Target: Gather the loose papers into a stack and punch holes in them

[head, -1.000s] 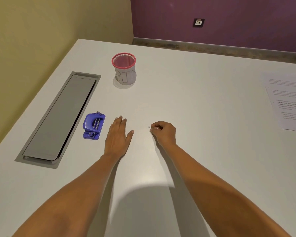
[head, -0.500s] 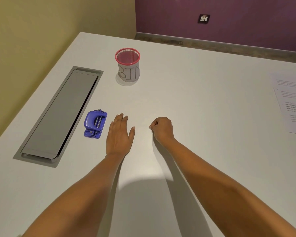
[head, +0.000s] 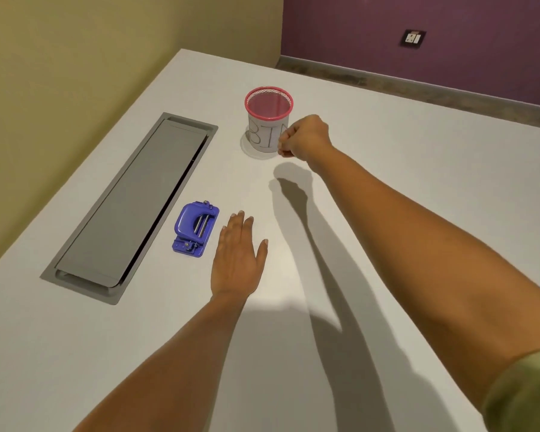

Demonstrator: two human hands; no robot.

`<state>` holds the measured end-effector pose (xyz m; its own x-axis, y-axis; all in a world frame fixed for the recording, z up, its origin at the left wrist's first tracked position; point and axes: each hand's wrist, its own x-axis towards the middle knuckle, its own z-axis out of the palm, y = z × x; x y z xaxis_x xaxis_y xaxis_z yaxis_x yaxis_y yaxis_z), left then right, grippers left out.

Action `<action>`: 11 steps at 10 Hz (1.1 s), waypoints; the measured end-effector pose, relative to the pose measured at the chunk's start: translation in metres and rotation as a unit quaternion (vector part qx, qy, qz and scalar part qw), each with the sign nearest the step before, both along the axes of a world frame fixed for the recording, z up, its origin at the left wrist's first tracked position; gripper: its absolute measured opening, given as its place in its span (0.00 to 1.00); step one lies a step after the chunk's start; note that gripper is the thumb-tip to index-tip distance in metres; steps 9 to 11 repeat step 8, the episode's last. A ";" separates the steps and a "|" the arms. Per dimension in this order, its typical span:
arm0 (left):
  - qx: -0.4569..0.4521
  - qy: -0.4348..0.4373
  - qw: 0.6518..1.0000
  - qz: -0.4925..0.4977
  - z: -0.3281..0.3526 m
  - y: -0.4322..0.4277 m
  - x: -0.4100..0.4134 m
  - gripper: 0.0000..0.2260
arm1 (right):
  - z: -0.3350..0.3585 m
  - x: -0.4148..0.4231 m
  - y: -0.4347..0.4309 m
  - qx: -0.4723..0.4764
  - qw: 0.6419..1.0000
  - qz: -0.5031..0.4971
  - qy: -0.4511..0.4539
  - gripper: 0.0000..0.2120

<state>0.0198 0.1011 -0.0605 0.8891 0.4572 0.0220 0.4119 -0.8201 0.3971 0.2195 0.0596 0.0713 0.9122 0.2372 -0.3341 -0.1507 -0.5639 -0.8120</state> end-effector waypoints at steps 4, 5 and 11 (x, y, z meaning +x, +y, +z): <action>0.005 -0.024 1.000 -0.004 0.000 -0.002 0.000 0.23 | 0.006 0.047 0.059 -0.072 0.979 0.076 -0.172 0.14; 0.005 -0.025 1.000 -0.007 0.000 -0.001 0.000 0.23 | 0.004 0.050 0.058 -0.057 0.979 0.069 -0.182 0.13; -0.001 -0.019 1.000 0.003 0.002 -0.002 0.000 0.23 | -0.002 0.035 0.035 -0.002 0.965 0.035 -0.261 0.15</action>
